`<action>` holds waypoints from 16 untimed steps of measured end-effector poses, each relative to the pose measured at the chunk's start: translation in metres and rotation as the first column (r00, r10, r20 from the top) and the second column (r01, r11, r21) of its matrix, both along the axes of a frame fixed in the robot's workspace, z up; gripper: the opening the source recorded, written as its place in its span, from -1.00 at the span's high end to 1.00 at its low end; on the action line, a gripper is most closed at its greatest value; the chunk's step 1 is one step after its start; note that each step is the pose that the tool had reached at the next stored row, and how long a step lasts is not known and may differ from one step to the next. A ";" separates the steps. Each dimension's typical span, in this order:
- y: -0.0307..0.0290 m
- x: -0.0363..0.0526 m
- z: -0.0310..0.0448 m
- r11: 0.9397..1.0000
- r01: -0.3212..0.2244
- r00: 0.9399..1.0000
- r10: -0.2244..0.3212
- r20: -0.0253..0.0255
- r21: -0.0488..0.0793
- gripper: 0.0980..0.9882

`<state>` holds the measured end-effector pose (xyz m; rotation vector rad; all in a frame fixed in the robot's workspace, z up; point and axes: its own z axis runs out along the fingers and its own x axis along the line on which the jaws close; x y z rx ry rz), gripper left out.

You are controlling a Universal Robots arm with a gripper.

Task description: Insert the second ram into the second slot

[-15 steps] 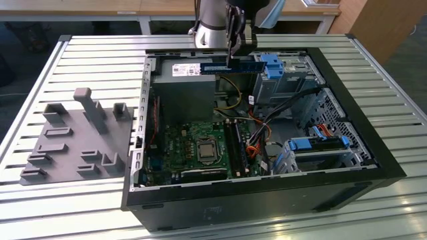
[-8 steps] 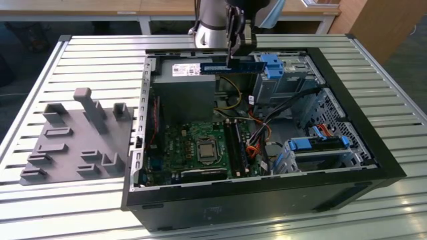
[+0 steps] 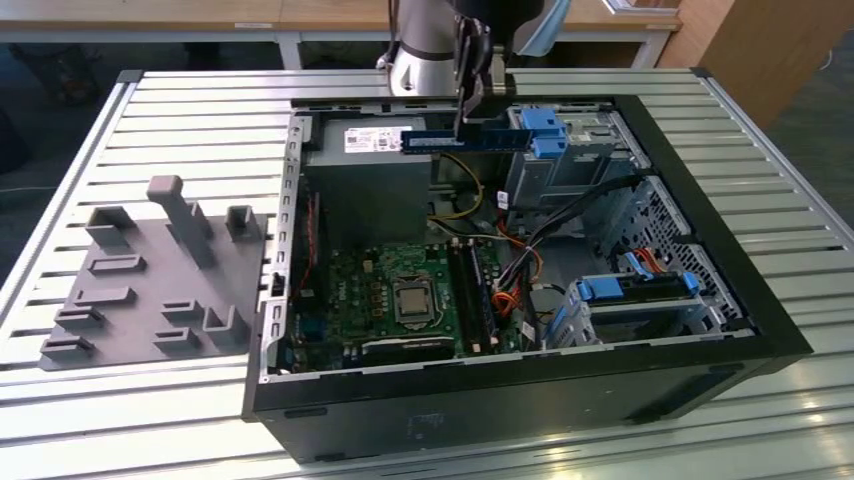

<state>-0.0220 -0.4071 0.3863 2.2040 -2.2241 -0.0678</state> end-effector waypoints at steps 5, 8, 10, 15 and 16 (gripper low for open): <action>-0.0049 0.0000 0.0000 1.000 0.000 1.000 0.000 0.000 0.000 0.96; -0.0065 0.0000 0.0000 1.000 0.000 1.000 0.000 0.000 0.000 0.96; -0.0073 0.0000 0.0000 1.000 0.000 1.000 0.000 0.000 0.000 0.96; -0.0087 0.0000 -0.0001 1.000 0.001 1.000 -0.001 0.000 0.000 0.96; -0.0089 0.0000 -0.0001 1.000 0.001 1.000 -0.001 0.000 0.000 0.96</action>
